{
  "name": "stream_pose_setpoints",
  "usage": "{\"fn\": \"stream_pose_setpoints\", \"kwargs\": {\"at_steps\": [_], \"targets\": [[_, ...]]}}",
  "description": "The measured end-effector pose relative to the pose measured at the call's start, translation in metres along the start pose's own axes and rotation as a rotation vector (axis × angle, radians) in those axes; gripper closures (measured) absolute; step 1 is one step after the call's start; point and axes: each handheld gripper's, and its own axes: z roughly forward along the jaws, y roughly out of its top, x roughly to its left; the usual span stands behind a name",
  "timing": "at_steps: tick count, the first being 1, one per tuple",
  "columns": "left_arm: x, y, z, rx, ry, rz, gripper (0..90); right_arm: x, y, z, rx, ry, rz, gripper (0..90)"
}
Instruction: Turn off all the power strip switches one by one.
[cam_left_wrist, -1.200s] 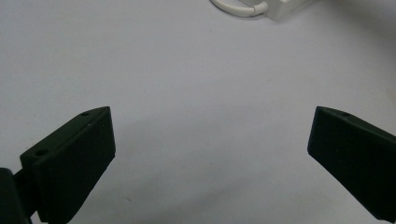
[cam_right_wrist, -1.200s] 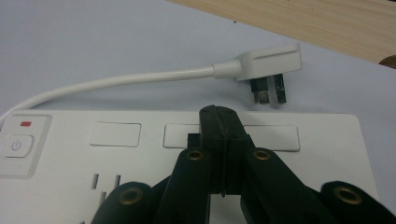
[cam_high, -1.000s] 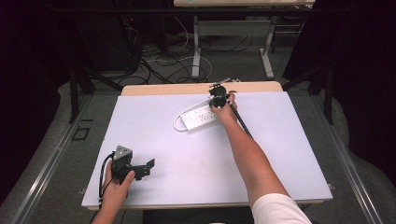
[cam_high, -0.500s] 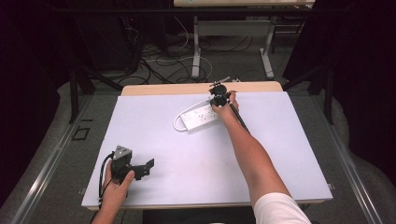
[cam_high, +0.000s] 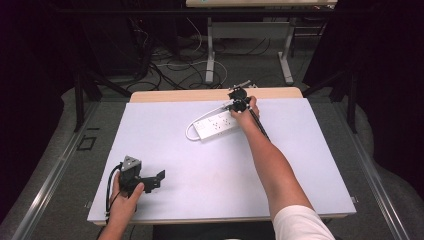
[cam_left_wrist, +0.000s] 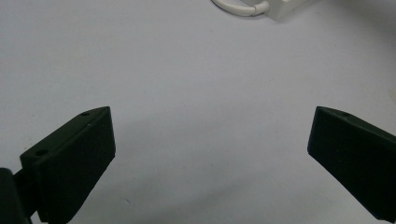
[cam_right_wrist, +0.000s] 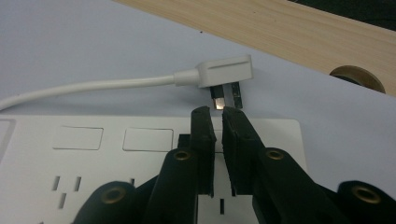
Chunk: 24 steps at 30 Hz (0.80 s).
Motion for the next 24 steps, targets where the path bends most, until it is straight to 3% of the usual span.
{"fn": "stream_pose_setpoints", "kwargs": {"at_steps": [4, 15, 24], "targets": [[0.0, 0.0, 0.0, 0.0, 0.003, -0.003, 0.8, -0.003, 0.0, 0.0, -0.001, -0.018, -0.014, 81.3], [0.0, -0.001, -0.001, -0.005, 0.008, -0.011, 0.8, -0.015, 0.0, -0.002, -0.003, -0.033, 0.01, 81.3], [0.001, -0.001, -0.001, -0.007, 0.01, -0.014, 0.7, -0.019, -0.001, 0.002, 0.004, -0.023, 0.016, 83.2]]}}
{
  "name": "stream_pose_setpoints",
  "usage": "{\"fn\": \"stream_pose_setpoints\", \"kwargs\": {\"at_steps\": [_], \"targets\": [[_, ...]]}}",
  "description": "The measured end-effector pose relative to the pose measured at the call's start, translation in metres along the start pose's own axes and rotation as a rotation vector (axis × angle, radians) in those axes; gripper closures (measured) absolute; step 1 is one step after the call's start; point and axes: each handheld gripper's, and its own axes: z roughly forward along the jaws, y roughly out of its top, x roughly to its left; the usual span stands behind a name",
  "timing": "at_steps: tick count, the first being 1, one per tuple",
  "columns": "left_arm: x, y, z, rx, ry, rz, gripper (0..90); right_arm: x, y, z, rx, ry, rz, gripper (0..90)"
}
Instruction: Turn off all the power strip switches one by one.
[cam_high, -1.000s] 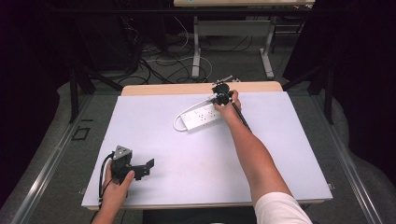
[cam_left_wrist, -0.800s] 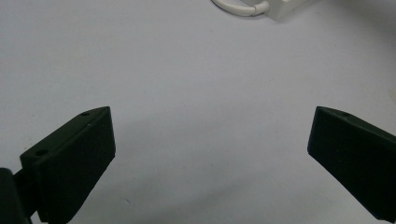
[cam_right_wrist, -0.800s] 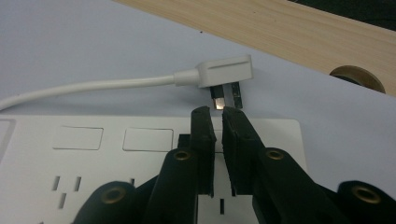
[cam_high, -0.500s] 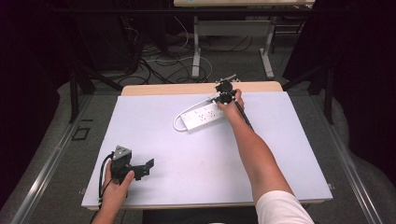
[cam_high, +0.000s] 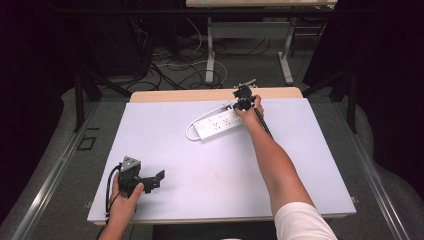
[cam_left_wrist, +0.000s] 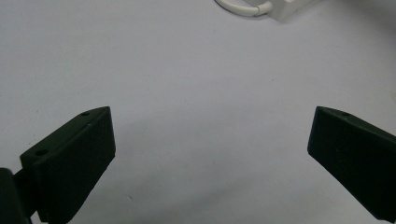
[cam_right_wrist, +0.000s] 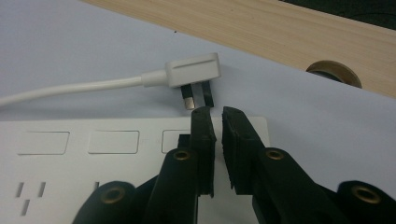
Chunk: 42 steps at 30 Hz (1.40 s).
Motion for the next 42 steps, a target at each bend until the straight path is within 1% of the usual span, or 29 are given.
{"fn": "stream_pose_setpoints", "kwargs": {"at_steps": [2, 3, 4, 6, 10, 11, 12, 14, 17, 19, 23, 24, 26, 28, 29, 30, 31, 33, 34, 38, 39, 40, 41, 42], "targets": [[0.0001, 0.0, -0.0002, 0.0, 0.001, 0.001, 0.8, 0.0007, -0.0002, 0.0012, 0.001, 0.0, 0.008, 83.6], [0.0001, 0.0, -0.0003, 0.0, 0.0, 0.001, 0.8, -0.0002, -0.0005, 0.0016, 0.004, 0.007, 0.0, 83.9], [0.0003, 0.0001, -0.0003, -0.001, -0.001, 0.002, 0.8, 0.0001, -0.0009, 0.002, 0.005, 0.003, 0.008, 84.6], [0.0005, 0.0001, -0.0003, 0.001, -0.002, 0.001, 0.8, 0.0001, -0.0011, 0.0024, 0.004, 0.005, 0.008, 85.3], [0.0004, 0.0001, -0.0003, -0.001, -0.001, 0.002, 0.8, 0.0005, -0.0011, 0.0029, 0.007, 0.015, 0.001, 87.0], [0.0005, 0.0002, -0.0004, 0.0, -0.001, 0.002, 0.8, 0.002, -0.0012, 0.0037, -0.002, 0.015, 0.013, 87.3], [0.0005, 0.0002, -0.0003, 0.0, -0.002, 0.002, 0.8, 0.0023, -0.0011, 0.0034, 0.007, 0.018, 0.006, 87.4], [0.0005, 0.0001, -0.0003, 0.0, -0.001, 0.002, 0.8, 0.0027, -0.0011, 0.0034, 0.007, 0.016, -0.002, 87.7], [0.0005, 0.0002, -0.0003, 0.0, -0.002, 0.002, 0.8, 0.0021, -0.0011, 0.0031, 0.007, 0.015, 0.006, 89.1], [0.0004, 0.0001, -0.0003, -0.001, 0.0, 0.002, 0.8, 0.0017, -0.0014, 0.0037, -0.004, 0.025, 0.009, 89.2], [0.0006, 0.0002, -0.0006, 0.001, 0.0, 0.002, 0.8, 0.0028, -0.0012, 0.0034, 0.006, 0.008, 0.014, 89.3], [0.0006, 0.0002, -0.0007, 0.001, 0.0, 0.002, 0.8, 0.0017, -0.0016, 0.004, -0.007, 0.023, 0.007, 89.3], [0.0007, 0.0002, -0.0008, 0.001, 0.0, 0.003, 0.8, 0.0003, -0.0017, 0.0036, 0.002, 0.017, -0.004, 89.3], [0.0006, 0.0002, -0.0009, 0.0, -0.001, 0.0, 0.8, -0.0001, -0.0017, 0.0036, 0.001, 0.019, -0.002, 89.8], [0.0006, 0.0002, -0.001, 0.0, -0.001, 0.0, 0.8, 0.0013, -0.0016, 0.0038, 0.002, 0.019, 0.009, 90.0], [0.0006, 0.0002, -0.001, 0.0, -0.001, 0.0, 0.8, 0.0014, -0.0016, 0.0043, 0.0, 0.017, 0.004, 90.0], [0.0007, 0.0002, -0.0009, -0.001, 0.0, 0.002, 0.8, 0.0019, -0.0021, 0.0058, 0.005, 0.029, 0.008, 90.0], [0.0008, 0.0002, -0.0007, 0.001, 0.0, 0.003, 0.8, 0.003, -0.0026, 0.0058, 0.007, 0.018, 0.002, 90.0], [0.0007, 0.0002, -0.0007, 0.002, -0.001, 0.002, 0.8, 0.003, -0.0025, 0.0061, 0.004, 0.015, -0.01, 90.0], [0.001, 0.0004, -0.0006, 0.002, 0.001, 0.004, 0.8, 0.0044, -0.0026, 0.0065, -0.005, 0.014, -0.006, 90.0], [0.0011, 0.0004, -0.0006, 0.002, 0.0, 0.002, 0.8, 0.0042, -0.0024, 0.0061, 0.0, 0.011, -0.011, 90.0], [0.0012, 0.0004, -0.0007, 0.003, 0.0, 0.002, 0.8, 0.0041, -0.002, 0.005, 0.017, 0.003, -0.017, 90.0], [0.0013, 0.0003, -0.0007, 0.003, 0.0, 0.002, 0.8, 0.0042, -0.0026, 0.0063, -0.006, 0.011, -0.009, 90.0], [0.0015, 0.0002, -0.0007, 0.002, 0.002, 0.002, 0.8, 0.0041, -0.002, 0.0047, 0.019, 0.005, -0.013, 90.0]]}}
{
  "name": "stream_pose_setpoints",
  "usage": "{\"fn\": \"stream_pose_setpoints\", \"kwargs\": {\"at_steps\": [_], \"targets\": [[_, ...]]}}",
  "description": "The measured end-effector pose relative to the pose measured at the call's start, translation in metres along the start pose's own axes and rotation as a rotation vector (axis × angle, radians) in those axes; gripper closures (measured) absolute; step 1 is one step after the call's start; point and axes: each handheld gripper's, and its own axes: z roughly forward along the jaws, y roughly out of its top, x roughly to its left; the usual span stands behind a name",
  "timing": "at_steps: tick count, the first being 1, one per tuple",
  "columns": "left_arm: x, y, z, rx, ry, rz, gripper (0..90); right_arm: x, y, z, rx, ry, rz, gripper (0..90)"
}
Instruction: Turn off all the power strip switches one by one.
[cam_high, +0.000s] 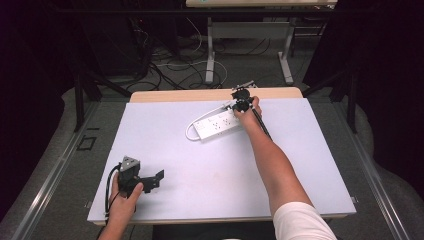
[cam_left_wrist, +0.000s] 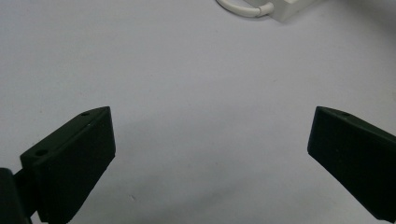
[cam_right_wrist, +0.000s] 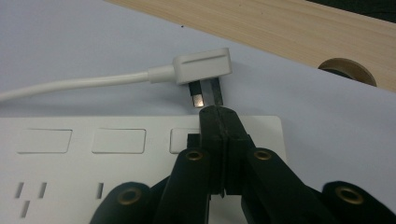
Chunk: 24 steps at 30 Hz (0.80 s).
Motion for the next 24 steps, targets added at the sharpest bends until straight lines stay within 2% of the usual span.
{"fn": "stream_pose_setpoints", "kwargs": {"at_steps": [1, 2, 5, 13, 15, 16, 19, 22, 24], "targets": [[0.0, 0.0, 0.0, -0.001, 0.0, -0.001, 0.8, 0.0, -0.001, 0.002, -0.031, 0.016, 0.008, 90.0], [0.0, 0.0, 0.0, -0.007, 0.002, -0.003, 0.8, 0.0, 0.0, 0.0, -0.015, 0.003, 0.005, 90.0], [-0.001, 0.0, 0.0, -0.006, 0.002, -0.003, 0.8, 0.002, 0.0, -0.001, -0.008, 0.006, 0.007, 89.3], [-0.001, 0.001, 0.0, -0.005, -0.001, 0.005, 0.8, 0.005, 0.001, -0.006, -0.016, 0.01, -0.01, 87.2], [-0.002, 0.001, 0.0, -0.004, -0.001, 0.006, 0.8, 0.007, 0.002, -0.008, -0.017, 0.019, 0.0, 86.7], [-0.002, 0.001, 0.0, -0.004, -0.001, 0.007, 0.8, 0.007, 0.002, -0.009, -0.01, 0.008, 0.0, 86.2], [-0.002, 0.001, 0.0, -0.001, -0.001, 0.005, 0.8, 0.007, 0.002, -0.012, -0.016, 0.014, -0.02, 84.5], [-0.002, 0.001, 0.001, -0.003, -0.002, 0.007, 0.8, 0.008, 0.001, -0.015, -0.015, 0.026, -0.013, 81.5], [-0.002, 0.001, 0.001, 0.001, -0.003, 0.007, 0.8, 0.008, -0.001, -0.017, -0.011, 0.021, -0.025, 80.3]]}}
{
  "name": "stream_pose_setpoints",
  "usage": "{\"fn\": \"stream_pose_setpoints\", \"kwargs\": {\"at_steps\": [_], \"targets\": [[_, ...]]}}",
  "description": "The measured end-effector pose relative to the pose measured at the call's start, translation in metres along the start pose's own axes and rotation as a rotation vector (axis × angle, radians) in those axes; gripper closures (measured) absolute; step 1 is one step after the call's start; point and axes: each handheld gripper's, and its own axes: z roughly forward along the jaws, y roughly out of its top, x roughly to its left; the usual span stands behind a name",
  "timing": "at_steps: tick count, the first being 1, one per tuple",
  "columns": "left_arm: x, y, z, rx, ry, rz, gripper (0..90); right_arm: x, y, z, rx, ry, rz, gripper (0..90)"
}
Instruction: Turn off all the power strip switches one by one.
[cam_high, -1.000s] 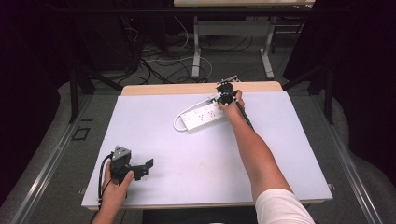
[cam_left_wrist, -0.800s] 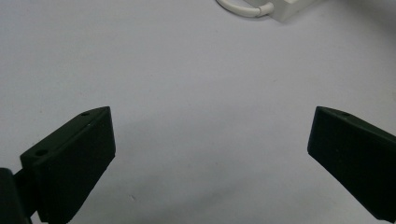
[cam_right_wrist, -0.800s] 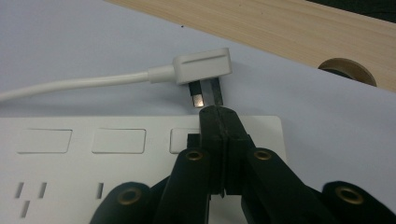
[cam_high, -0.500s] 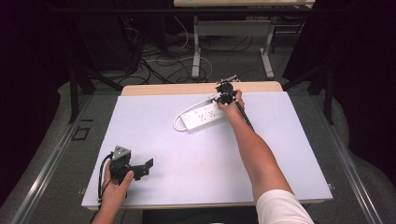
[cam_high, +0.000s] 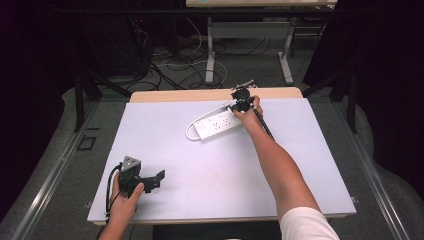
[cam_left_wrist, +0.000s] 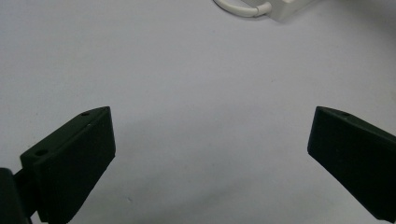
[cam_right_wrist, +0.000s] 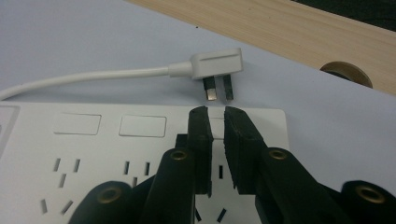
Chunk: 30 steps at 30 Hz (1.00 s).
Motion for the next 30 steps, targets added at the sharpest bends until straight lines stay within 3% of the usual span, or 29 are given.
{"fn": "stream_pose_setpoints", "kwargs": {"at_steps": [3, 5, 13, 16, 19, 22, 24, 27, 30], "targets": [[0.0, 0.0, 0.001, -0.002, 0.001, 0.001, 0.8, -0.001, -0.004, -0.004, -0.003, 0.002, -0.018, 77.3], [0.0, 0.0, 0.001, 0.005, 0.001, 0.01, 0.8, 0.0, -0.006, -0.006, -0.021, 0.018, 0.001, 74.3], [-0.003, 0.001, 0.004, 0.003, -0.001, 0.009, 0.8, -0.002, -0.017, -0.023, -0.039, 0.029, -0.005, 57.1], [-0.003, 0.001, 0.005, -0.003, -0.003, 0.012, 0.8, -0.002, -0.021, -0.029, -0.019, 0.041, -0.015, 52.2], [-0.003, 0.002, 0.005, 0.0, -0.005, 0.011, 0.8, -0.001, -0.026, -0.037, -0.033, 0.023, -0.049, 44.3], [-0.003, 0.002, 0.005, -0.003, -0.004, 0.011, 0.8, 0.001, -0.032, -0.047, -0.051, 0.042, -0.083, 44.0], [-0.003, 0.002, 0.005, -0.006, -0.002, 0.012, 0.8, 0.002, -0.035, -0.052, -0.071, 0.061, -0.088, 42.6], [-0.003, 0.002, 0.004, -0.004, -0.003, 0.012, 0.8, 0.006, -0.04, -0.061, -0.054, 0.077, -0.075, 36.9], [-0.003, 0.001, 0.005, -0.014, 0.007, 0.013, 0.8, 0.01, -0.048, -0.068, -0.066, 0.096, -0.099, 35.9]]}}
